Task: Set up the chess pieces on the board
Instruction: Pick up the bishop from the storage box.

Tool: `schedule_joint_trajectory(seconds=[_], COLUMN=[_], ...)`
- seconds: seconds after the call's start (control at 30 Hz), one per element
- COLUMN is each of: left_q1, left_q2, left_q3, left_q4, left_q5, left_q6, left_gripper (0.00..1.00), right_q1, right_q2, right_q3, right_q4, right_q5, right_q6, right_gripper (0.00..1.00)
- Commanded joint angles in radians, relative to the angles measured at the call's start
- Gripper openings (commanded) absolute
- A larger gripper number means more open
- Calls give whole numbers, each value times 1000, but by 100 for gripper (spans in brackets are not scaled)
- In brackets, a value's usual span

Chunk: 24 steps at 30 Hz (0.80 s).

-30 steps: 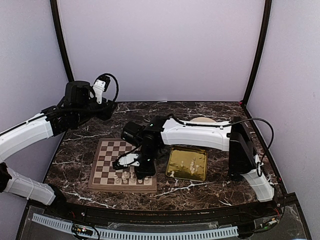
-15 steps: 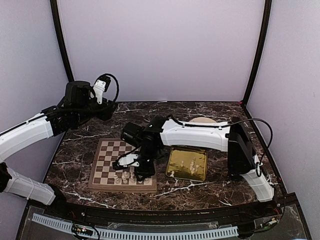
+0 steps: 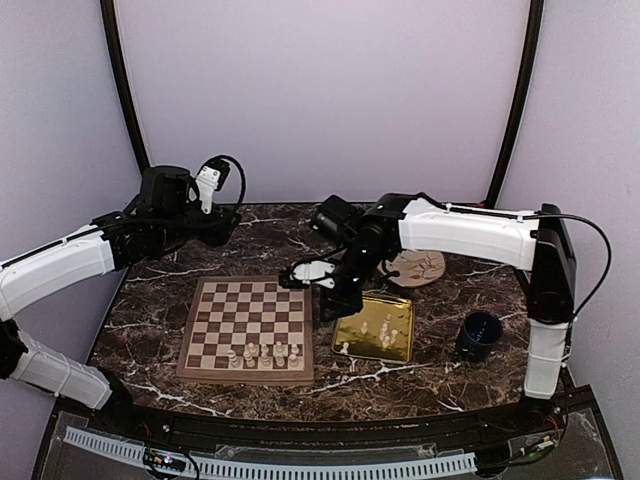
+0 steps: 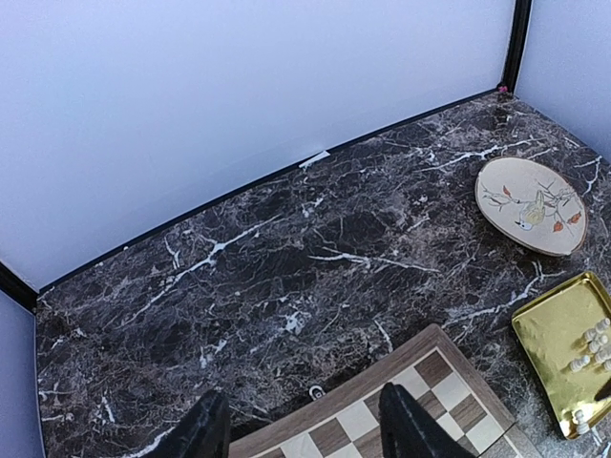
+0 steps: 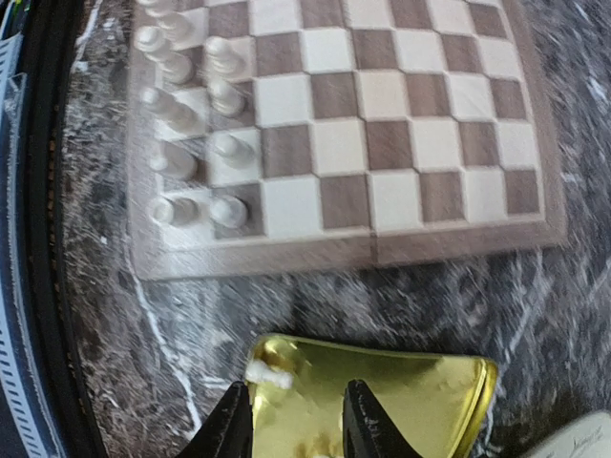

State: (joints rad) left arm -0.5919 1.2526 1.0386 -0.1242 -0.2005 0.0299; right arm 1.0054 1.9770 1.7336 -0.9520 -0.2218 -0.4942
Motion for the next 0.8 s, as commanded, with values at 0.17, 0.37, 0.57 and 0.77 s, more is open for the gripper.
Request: schedule_joint_trajectory(seconds=[0.17, 0.37, 0.57, 0.77], left_q1=[5, 5, 4, 4], left_q2=[18, 27, 31, 37], left_q3=[23, 26, 28, 28], left_q4=[-30, -35, -37, -38], left_q5=[37, 48, 59, 69], left_q6=[8, 8, 4, 4], left_gripper=[55, 55, 55, 55], right_q1=[-206, -273, -291, -296], right_q2=[-166, -189, -165, -136], right_q3=[-331, -422, -430, -422], right_q4=[123, 147, 152, 148], right_q5=[59, 101, 101, 83], right_q6=[29, 48, 53, 52], right_gripper=[32, 32, 32, 23])
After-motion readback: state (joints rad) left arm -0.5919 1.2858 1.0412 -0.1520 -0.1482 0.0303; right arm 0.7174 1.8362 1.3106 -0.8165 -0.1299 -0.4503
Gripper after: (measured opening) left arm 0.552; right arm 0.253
